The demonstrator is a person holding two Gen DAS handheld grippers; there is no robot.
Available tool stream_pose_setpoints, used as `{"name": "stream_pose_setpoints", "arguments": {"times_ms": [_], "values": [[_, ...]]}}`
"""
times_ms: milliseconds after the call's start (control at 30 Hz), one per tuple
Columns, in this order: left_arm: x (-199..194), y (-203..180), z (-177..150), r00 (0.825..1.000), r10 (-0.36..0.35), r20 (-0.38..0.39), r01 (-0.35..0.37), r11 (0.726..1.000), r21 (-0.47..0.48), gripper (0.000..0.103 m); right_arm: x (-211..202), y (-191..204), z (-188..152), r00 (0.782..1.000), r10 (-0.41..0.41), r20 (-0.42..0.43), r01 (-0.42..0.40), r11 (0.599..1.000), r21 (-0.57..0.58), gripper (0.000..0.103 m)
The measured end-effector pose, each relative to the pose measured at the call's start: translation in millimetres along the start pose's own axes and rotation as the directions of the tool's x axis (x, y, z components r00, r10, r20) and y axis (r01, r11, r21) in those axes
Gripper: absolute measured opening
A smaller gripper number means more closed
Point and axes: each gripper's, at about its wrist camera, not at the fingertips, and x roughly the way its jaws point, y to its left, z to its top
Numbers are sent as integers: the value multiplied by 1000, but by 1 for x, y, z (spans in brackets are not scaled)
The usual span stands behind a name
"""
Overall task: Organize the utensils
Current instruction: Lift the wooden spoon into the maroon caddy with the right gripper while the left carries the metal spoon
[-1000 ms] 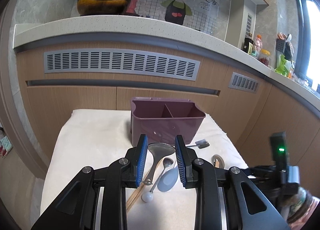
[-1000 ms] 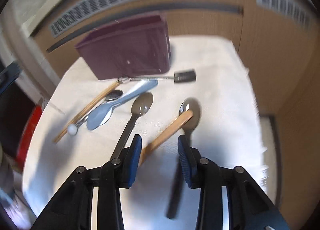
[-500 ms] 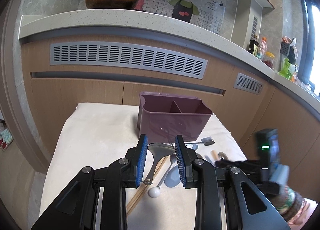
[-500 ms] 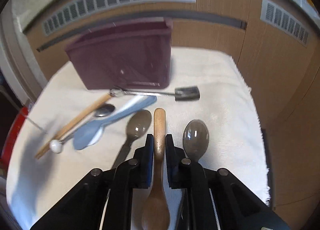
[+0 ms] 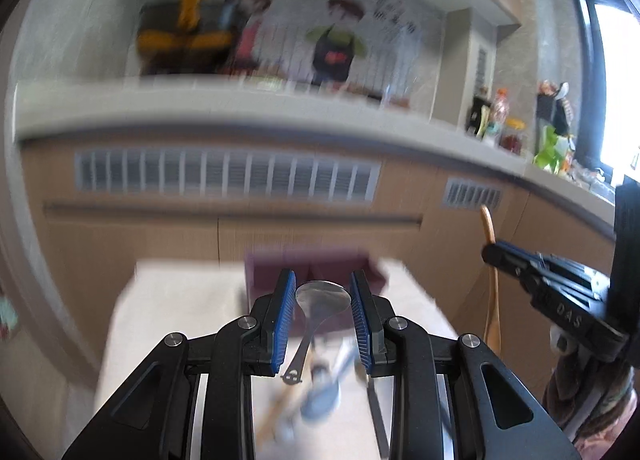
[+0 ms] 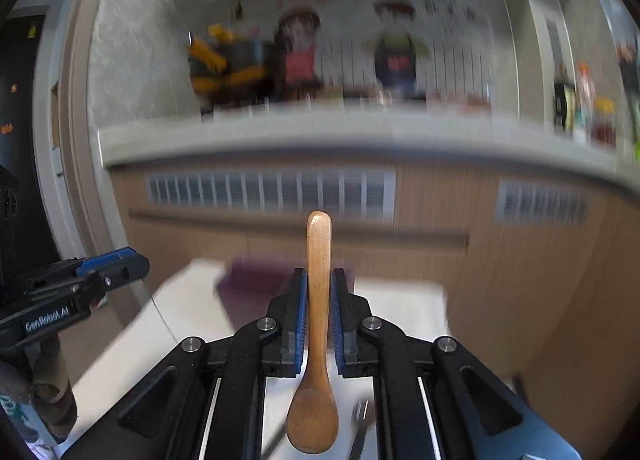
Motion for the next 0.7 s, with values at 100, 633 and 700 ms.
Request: {"name": "stream_pose_setpoints", "arguments": {"times_ms": [100, 633, 700], "values": [[5, -5, 44, 996, 10, 84, -14, 999, 43, 29, 23, 3, 36, 994, -16, 105, 19, 999, -31, 10], [133, 35, 66, 997, -67, 26, 68, 996, -52, 29, 174, 3, -3, 999, 41, -36, -42, 998, -37, 10], [145, 36, 56, 997, -72, 0, 72, 995, -67, 29, 184, 0, -12, 997, 41, -61, -44, 998, -36, 10]]}}
